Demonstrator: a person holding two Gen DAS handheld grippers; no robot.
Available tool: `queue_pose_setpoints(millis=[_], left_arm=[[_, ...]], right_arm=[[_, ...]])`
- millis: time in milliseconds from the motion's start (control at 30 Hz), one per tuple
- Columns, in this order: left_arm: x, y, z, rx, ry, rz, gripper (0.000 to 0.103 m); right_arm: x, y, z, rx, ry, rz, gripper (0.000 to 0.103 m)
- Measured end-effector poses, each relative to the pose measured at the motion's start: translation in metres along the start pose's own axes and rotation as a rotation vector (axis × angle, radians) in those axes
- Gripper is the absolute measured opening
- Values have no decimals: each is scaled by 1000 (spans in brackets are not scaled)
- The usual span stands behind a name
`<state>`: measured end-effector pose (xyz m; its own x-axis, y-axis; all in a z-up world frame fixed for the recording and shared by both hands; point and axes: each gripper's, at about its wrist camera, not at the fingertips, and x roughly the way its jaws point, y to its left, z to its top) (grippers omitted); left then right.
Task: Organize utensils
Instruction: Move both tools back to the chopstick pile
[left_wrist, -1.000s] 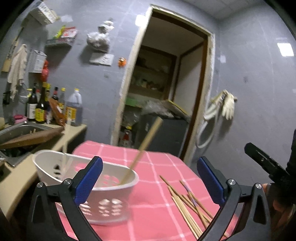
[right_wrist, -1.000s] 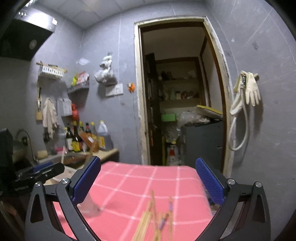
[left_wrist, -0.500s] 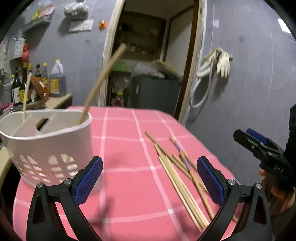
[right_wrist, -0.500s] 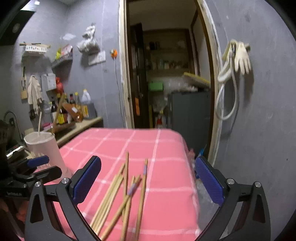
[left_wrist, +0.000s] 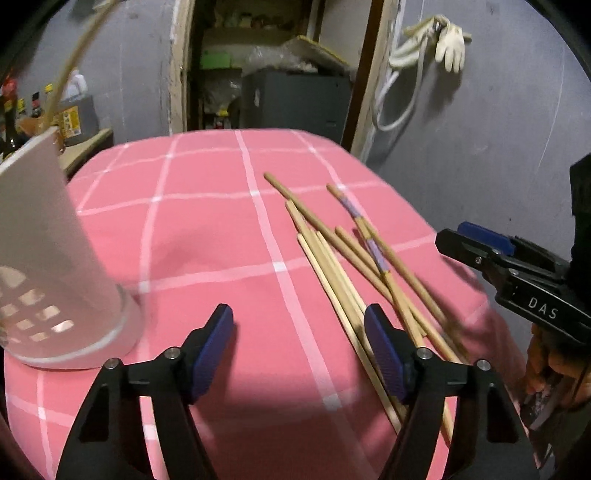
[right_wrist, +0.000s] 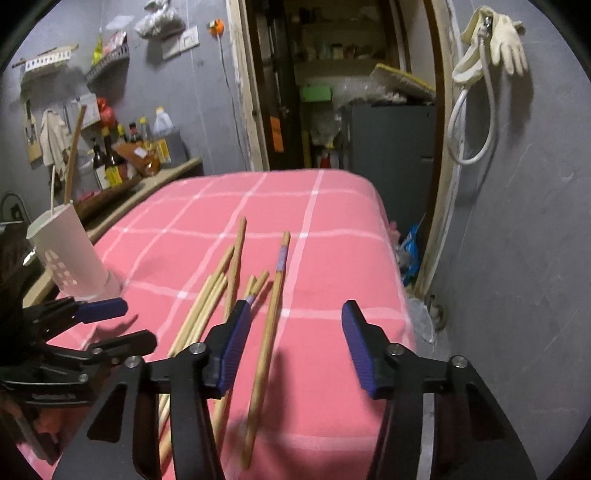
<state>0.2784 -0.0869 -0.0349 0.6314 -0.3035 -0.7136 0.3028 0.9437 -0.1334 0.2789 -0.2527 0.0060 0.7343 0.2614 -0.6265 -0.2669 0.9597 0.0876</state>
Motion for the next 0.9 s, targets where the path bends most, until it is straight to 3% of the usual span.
queue_pose_setpoints(millis=[267, 567, 800, 900], left_arm=[[23, -1, 7, 2, 61, 24, 45], [30, -2, 13, 3, 85, 8, 34], [40, -9, 18, 25, 118, 37, 30], [42, -9, 20, 14, 129, 35, 23]], right_arm=[[17, 0, -1, -17, 90, 28, 38], [26, -3, -2, -10, 146, 47, 35], [34, -1, 1, -26, 182, 47, 30], [41, 2, 8, -45, 195, 49, 25]])
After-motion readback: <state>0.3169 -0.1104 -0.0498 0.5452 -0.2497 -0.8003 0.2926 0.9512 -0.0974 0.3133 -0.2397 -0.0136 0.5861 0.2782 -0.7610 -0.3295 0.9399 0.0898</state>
